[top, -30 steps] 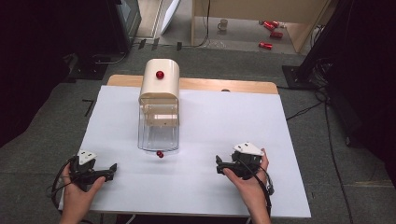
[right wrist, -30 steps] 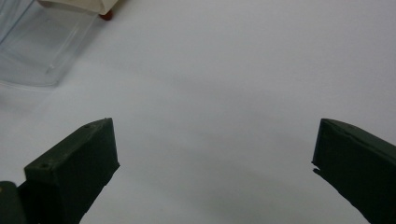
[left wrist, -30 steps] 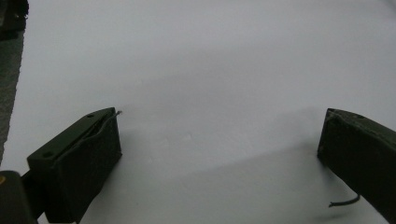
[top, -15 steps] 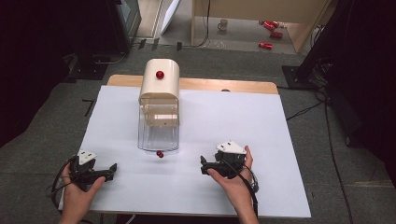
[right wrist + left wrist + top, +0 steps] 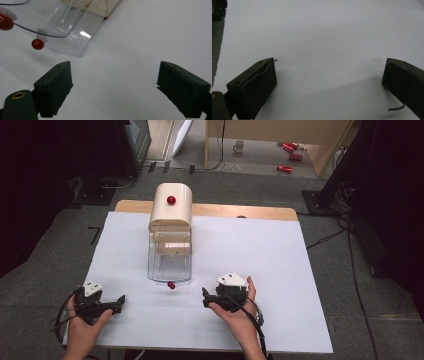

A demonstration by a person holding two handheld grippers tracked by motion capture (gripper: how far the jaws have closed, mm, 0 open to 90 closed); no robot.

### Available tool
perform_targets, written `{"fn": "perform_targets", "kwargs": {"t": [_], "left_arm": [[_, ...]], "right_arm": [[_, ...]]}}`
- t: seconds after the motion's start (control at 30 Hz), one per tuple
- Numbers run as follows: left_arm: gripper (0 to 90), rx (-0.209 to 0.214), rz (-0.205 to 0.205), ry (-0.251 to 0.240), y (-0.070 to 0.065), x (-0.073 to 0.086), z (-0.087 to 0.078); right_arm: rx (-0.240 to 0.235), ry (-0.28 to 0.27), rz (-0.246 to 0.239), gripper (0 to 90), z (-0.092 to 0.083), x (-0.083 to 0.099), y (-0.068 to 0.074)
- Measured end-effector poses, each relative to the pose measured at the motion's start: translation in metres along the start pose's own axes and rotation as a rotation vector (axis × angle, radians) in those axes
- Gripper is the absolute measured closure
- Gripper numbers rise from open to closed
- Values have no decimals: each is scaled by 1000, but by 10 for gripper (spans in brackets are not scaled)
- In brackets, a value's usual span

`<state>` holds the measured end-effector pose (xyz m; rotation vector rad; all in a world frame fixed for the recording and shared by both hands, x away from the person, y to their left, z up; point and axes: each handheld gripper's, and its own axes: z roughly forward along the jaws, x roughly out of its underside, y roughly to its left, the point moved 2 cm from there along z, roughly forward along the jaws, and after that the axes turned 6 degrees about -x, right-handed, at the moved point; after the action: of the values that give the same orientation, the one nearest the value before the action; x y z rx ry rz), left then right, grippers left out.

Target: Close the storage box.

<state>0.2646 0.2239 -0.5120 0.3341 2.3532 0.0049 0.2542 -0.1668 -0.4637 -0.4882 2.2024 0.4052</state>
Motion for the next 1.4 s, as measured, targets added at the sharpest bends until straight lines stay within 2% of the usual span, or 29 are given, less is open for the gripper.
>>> {"fn": "perform_targets", "kwargs": {"t": [0.17, 0.4, 0.5, 0.67, 0.7, 0.83, 0.87, 1.03, 1.17, 1.27, 1.4], "left_arm": [[0, 0, 0, 0, 0, 0, 0], [0, -1, 1, -1, 0, 0, 0], [0, 0, 1, -1, 0, 0, 0], [0, -1, 1, -1, 0, 0, 0], [0, -1, 1, -1, 0, 0, 0], [0, -1, 1, -1, 0, 0, 0], [0, -1, 1, -1, 0, 0, 0], [0, -1, 1, -1, 0, 0, 0], [0, -1, 1, -1, 0, 0, 0], [0, -1, 1, -2, 0, 0, 0], [0, -1, 1, -2, 0, 0, 0]], "right_arm": [[-26, -12, -8, 139, 3, -1, 12], [-56, -23, -13, 221, 11, 0, 25], [-83, -33, -9, 289, 16, -1, 33], [-101, -37, -12, 373, 19, -1, 41], [-109, -39, -16, 416, 22, -1, 45], [-126, -42, -18, 479, 24, -1, 50], [-140, -48, -18, 526, 26, -1, 53], [-165, -54, -29, 625, 30, -1, 62], [-178, -69, -46, 683, 32, -3, 68], [-184, -76, -41, 726, 33, -4, 73], [-205, -71, -51, 742, 36, -6, 79]]}}
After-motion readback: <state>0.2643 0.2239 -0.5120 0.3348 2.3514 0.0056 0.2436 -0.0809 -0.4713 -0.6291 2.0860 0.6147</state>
